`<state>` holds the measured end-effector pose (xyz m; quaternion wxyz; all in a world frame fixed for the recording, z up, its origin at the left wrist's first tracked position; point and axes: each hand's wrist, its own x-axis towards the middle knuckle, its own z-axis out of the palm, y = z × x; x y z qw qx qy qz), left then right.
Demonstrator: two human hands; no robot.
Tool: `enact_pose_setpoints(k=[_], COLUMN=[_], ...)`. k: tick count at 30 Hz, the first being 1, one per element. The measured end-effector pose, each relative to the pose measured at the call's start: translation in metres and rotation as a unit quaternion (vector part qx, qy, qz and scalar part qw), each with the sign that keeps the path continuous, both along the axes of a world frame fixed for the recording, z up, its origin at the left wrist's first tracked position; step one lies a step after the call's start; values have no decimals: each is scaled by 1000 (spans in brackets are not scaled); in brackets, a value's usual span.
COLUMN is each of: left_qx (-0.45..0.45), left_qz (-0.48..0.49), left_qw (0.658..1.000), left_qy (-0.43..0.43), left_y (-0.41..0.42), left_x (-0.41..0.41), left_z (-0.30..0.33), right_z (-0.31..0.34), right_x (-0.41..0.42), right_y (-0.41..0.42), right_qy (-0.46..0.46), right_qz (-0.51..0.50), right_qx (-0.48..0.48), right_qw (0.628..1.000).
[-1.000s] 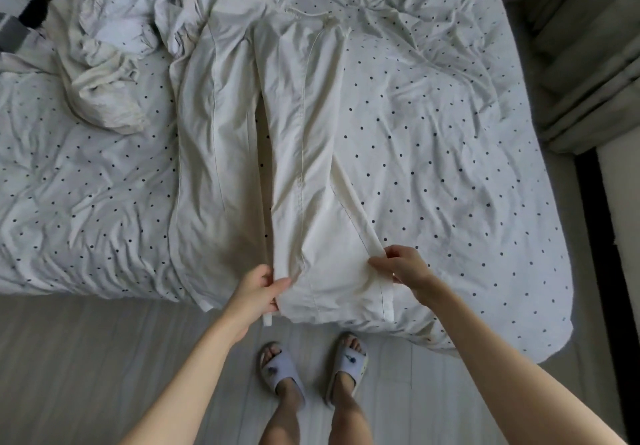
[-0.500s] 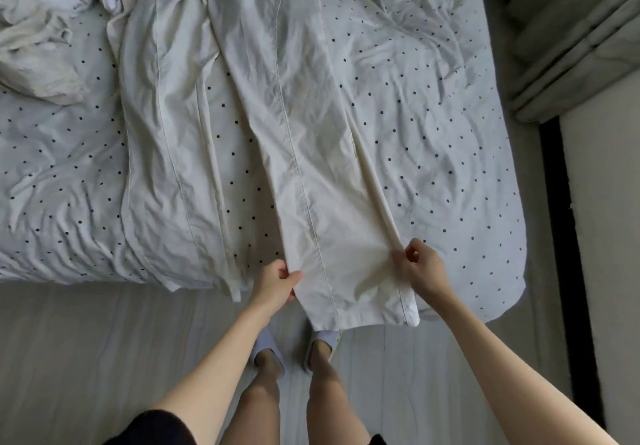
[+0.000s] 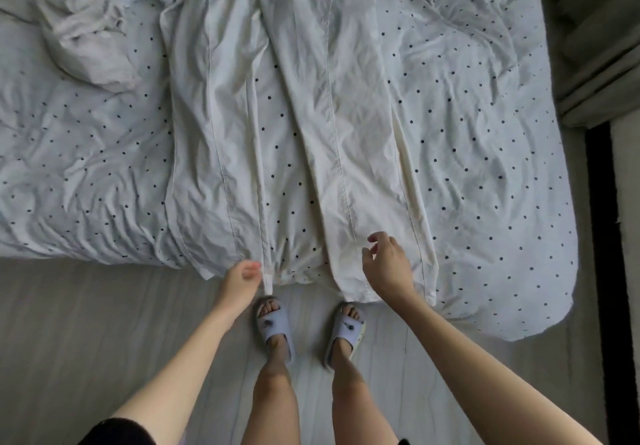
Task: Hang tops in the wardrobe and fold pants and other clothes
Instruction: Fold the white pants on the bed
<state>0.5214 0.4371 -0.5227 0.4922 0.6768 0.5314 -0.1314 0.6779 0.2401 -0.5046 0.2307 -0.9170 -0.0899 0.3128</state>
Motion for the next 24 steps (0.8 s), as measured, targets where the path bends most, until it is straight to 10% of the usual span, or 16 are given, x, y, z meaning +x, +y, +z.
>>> enact_pose_setpoints(k=[9,24], left_qx=[144,46], left_qz=[22,-7], left_qw=[989,995], left_qy=[-8,-86], left_y=[131,216], left_x=[-13,-33], left_z=[-14,-44], right_z=[-19,-37], right_x=[-33,-57], right_y=[138,197], right_qy=[111,175], right_qz=[33,-189], right_qx=[93,135], right_qw=[989,957])
